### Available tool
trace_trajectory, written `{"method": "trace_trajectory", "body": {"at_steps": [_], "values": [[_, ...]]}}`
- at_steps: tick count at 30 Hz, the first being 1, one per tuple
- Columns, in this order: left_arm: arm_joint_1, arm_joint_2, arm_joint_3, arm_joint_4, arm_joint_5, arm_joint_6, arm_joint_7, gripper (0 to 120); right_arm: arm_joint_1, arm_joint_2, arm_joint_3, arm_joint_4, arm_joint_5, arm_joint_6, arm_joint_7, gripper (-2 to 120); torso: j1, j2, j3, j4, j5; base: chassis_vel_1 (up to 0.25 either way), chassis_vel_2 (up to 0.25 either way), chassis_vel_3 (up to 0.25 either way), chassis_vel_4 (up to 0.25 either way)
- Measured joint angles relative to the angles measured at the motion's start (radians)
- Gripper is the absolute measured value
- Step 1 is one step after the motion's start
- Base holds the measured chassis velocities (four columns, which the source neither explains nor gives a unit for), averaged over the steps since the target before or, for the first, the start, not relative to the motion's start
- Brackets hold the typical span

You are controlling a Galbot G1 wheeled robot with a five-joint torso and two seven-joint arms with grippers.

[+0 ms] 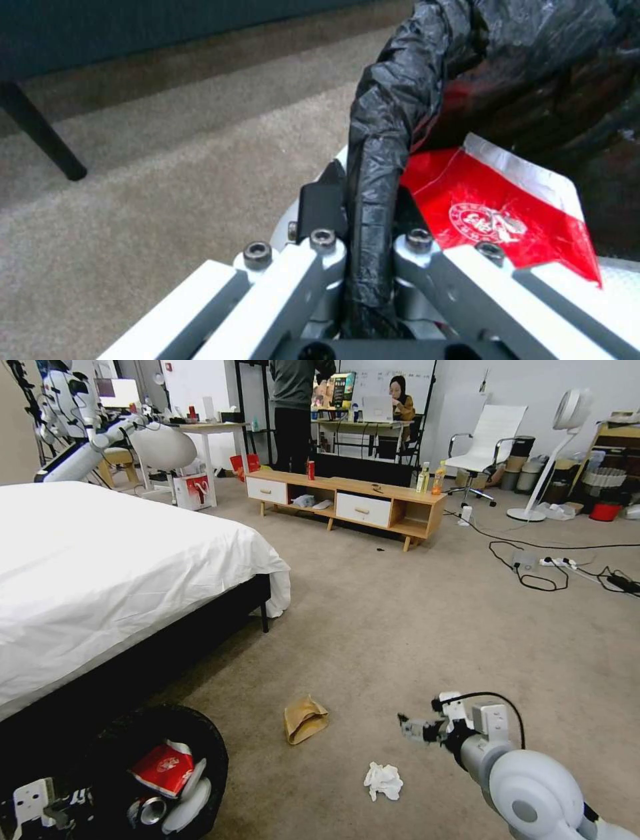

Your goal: Pick up the trash bin and place the garbage on the floor into it.

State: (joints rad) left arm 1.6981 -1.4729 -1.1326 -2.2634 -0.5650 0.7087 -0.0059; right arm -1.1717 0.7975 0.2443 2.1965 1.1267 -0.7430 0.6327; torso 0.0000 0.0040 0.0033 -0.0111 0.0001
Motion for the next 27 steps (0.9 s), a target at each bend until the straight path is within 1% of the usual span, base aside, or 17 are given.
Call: {"method": "trace_trajectory", "body": {"at_steps": [2, 5, 7, 8, 10, 11, 14, 19, 25, 27], "values": [[-0.006, 0.006, 0.011, 0.016, 0.004, 0.000, 0.000, 3, 0.016, -0.021, -0.057, -0.043, 0.005, -0.009, 0.002, 100, 0.000, 0.000, 0.000, 0.0002, -0.0001, 0.000, 0.000, 0.000, 0.000], [-0.007, 0.007, 0.012, 0.019, 0.004, 0.000, 0.003, 3, 0.033, -0.028, -0.090, -0.070, -0.011, -0.009, 0.001, 100, 0.000, 0.000, 0.000, 0.0001, -0.0001, 0.000, 0.000, 0.000, 0.000], [-0.007, 0.007, 0.011, 0.023, 0.005, -0.003, 0.005, 3, 0.078, -0.033, -0.168, -0.142, -0.040, -0.007, -0.010, 100, 0.000, 0.000, 0.000, 0.0005, -0.0001, 0.000, 0.000, 0.000, 0.000], [-0.007, 0.007, 0.011, 0.023, 0.005, -0.003, 0.005, 3, 0.078, -0.033, -0.168, -0.142, -0.040, -0.007, -0.010, 100, 0.000, 0.000, 0.000, 0.0005, -0.0001, 0.000, 0.000, 0.000, 0.000], [-0.008, 0.004, 0.011, 0.028, 0.007, -0.004, 0.007, 3, 0.114, -0.011, -0.233, -0.231, -0.073, -0.002, -0.017, 100, 0.000, 0.000, 0.000, 0.0003, 0.0001, 0.000, 0.000, 0.000, 0.000], [-0.008, 0.004, 0.011, 0.028, 0.007, -0.004, 0.007, 3, 0.114, -0.011, -0.233, -0.231, -0.073, -0.002, -0.017, 100, 0.000, 0.000, 0.000, 0.0003, 0.0001, 0.000, 0.000, 0.000, 0.000], [-0.008, 0.002, 0.012, 0.035, 0.011, -0.007, 0.010, 3, 0.139, 0.023, -0.260, -0.299, -0.085, 0.001, -0.029, 100, 0.000, 0.000, 0.000, 0.0003, -0.0002, 0.000, 0.000, 0.000, 0.000], [-0.007, 0.000, 0.013, 0.042, 0.016, -0.009, 0.013, 3, 0.156, 0.057, -0.288, -0.350, -0.093, 0.003, -0.034, 100, 0.000, 0.000, 0.000, 0.0004, -0.0002, 0.000, 0.000, 0.000, 0.000], [-0.013, 0.002, 0.013, 0.049, 0.018, -0.009, 0.014, 3, 0.190, 0.115, -0.357, -0.444, -0.106, 0.038, -0.037, 100, 0.000, 0.000, 0.000, 0.0002, -0.0002, 0.000, 0.000, 0.000, 0.000], [-0.013, 0.002, 0.013, 0.049, 0.018, -0.009, 0.014, 3, 0.193, 0.120, -0.361, -0.453, -0.107, 0.041, -0.037, 100, 0.000, 0.000, 0.000, 0.0002, -0.0002, 0.000, 0.000, 0.000, 0.000]]}}
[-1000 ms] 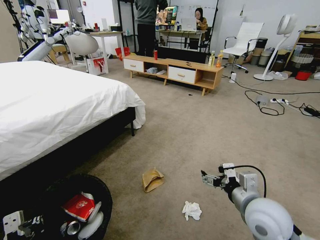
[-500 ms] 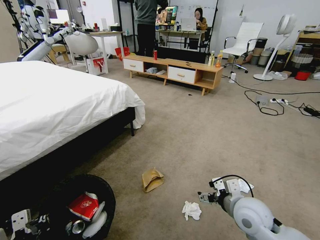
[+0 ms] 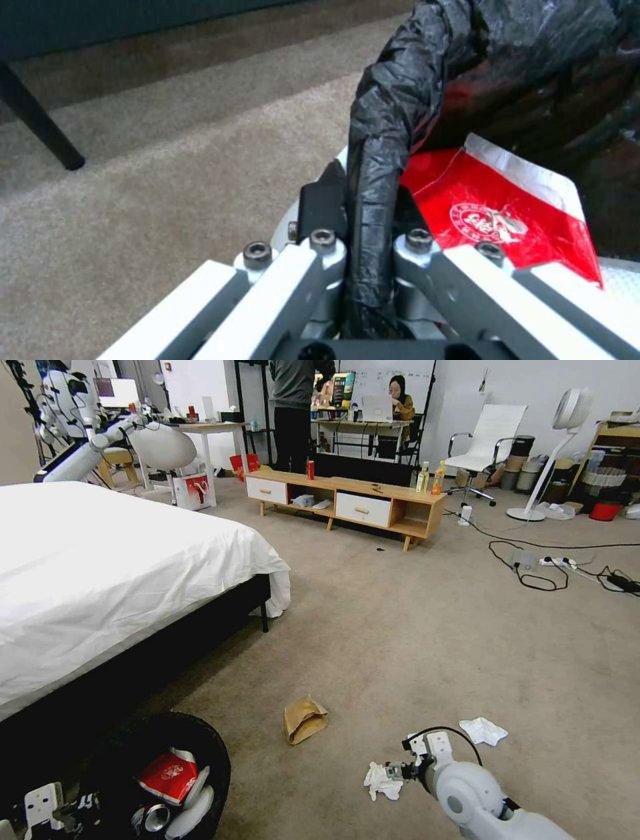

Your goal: Pick up the trash bin and place the garbage on the floor into it.

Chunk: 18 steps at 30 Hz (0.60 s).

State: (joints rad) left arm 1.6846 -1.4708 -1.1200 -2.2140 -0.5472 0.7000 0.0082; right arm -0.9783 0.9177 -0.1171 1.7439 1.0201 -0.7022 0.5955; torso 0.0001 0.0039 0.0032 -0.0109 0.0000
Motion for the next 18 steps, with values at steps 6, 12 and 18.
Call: {"method": "trace_trajectory", "body": {"at_steps": [6, 12, 18], "values": [[0.001, 0.003, -0.004, 0.004, 0.000, 0.001, 0.000, 3, 0.036, 0.043, -0.039, -0.090, -0.020, 0.029, -0.013, 100, 0.000, 0.000, 0.000, 0.0002, 0.0000, 0.000, 0.000, 0.000, 0.000], [0.003, 0.007, -0.007, 0.006, 0.000, 0.002, 0.001, 3, 0.070, 0.073, -0.057, -0.172, -0.035, 0.042, -0.034, 100, 0.000, 0.000, 0.000, 0.0001, -0.0002, 0.000, 0.000, 0.000, 0.000], [0.003, 0.010, -0.006, 0.009, 0.000, 0.003, 0.001, 3, 0.093, 0.108, -0.075, -0.241, -0.043, 0.053, -0.049, 100, 0.000, 0.000, 0.000, 0.0002, -0.0001, 0.000, 0.000, 0.000, 0.000]]}}
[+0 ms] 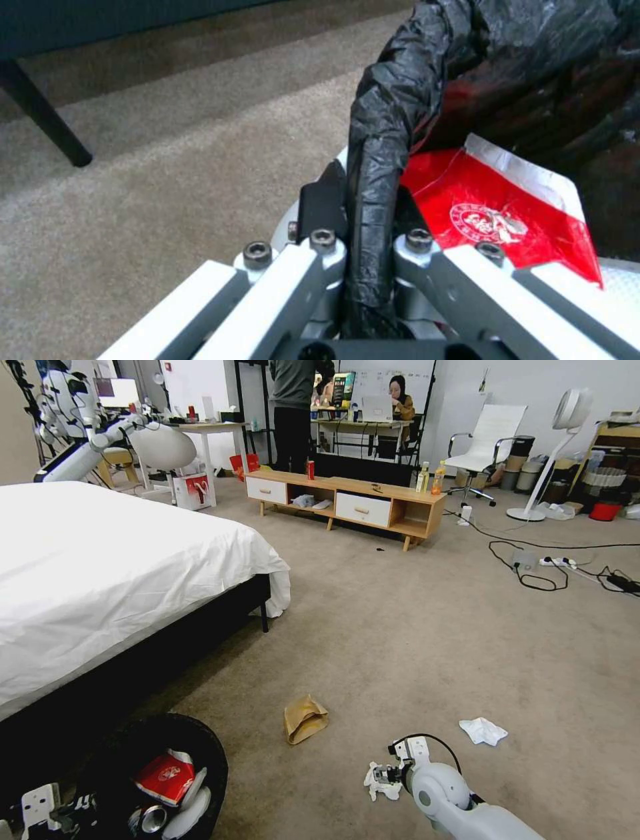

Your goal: Pick up the trash bin and place the garbage on the floor into it.

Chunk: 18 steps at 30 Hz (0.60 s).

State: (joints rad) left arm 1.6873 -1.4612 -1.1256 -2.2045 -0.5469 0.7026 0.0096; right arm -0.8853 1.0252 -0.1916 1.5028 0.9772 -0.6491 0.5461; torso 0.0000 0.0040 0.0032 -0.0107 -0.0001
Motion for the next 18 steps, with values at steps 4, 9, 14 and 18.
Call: {"method": "trace_trajectory", "body": {"at_steps": [4, 9, 14, 18], "values": [[0.002, 0.000, 0.001, 0.000, 0.000, 0.000, 0.000, 3, 0.005, 0.018, -0.006, -0.031, -0.005, 0.005, -0.008, 100, 0.000, 0.000, 0.000, -0.0001, 0.0000, 0.000, 0.000, 0.000, 0.000], [0.007, 0.000, 0.000, -0.003, 0.001, 0.000, 0.002, 3, 0.015, 0.068, -0.013, -0.086, -0.015, 0.017, -0.022, 100, 0.000, 0.000, 0.000, 0.0000, 0.0000, 0.000, 0.000, 0.000, 0.000], [0.015, -0.002, -0.002, -0.005, 0.002, 0.000, 0.003, 3, 0.023, 0.116, -0.017, -0.147, -0.040, 0.041, -0.042, 100, 0.000, 0.000, 0.000, 0.0000, 0.0000, 0.000, 0.000, 0.000, 0.000], [0.016, -0.003, -0.002, -0.005, 0.003, -0.001, 0.004, 3, 0.028, 0.131, -0.017, -0.171, -0.051, 0.052, -0.052, 100, 0.000, 0.000, 0.000, 0.0000, 0.0000, 0.000, 0.000, 0.000, 0.000]]}}
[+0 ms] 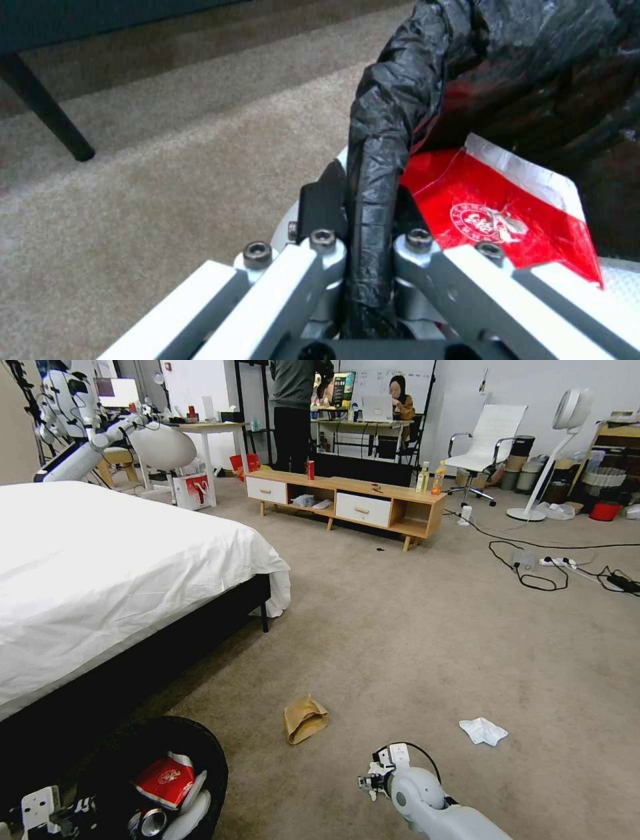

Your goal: Pick up the trash bin and place the garbage on the floor into it.

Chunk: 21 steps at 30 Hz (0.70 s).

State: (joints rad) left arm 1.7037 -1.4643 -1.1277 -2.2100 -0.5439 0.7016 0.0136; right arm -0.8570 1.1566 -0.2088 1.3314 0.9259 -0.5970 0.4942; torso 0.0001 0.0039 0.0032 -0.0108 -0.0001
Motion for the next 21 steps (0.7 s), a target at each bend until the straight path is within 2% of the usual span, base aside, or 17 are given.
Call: {"method": "trace_trajectory", "body": {"at_steps": [17, 20, 21], "values": [[-0.005, 0.000, 0.003, 0.013, 0.006, -0.006, 0.004, 3, 0.023, 0.034, 0.018, -0.143, -0.072, 0.041, -0.041, 100, 0.000, 0.000, 0.000, 0.0000, 0.0001, 0.000, 0.000, 0.000, 0.000], [-0.005, 0.000, 0.002, 0.014, 0.006, -0.007, 0.004, 3, 0.026, 0.038, 0.018, -0.155, -0.079, 0.045, -0.046, 97, 0.000, 0.000, 0.000, -0.0001, 0.0000, 0.000, 0.000, 0.000, 0.000], [-0.005, 0.000, 0.002, 0.014, 0.006, -0.007, 0.004, 3, 0.027, 0.042, 0.016, -0.160, -0.084, 0.049, -0.047, 92, 0.000, 0.000, 0.000, -0.0001, 0.0000, 0.000, 0.000, 0.000, 0.000]]}}
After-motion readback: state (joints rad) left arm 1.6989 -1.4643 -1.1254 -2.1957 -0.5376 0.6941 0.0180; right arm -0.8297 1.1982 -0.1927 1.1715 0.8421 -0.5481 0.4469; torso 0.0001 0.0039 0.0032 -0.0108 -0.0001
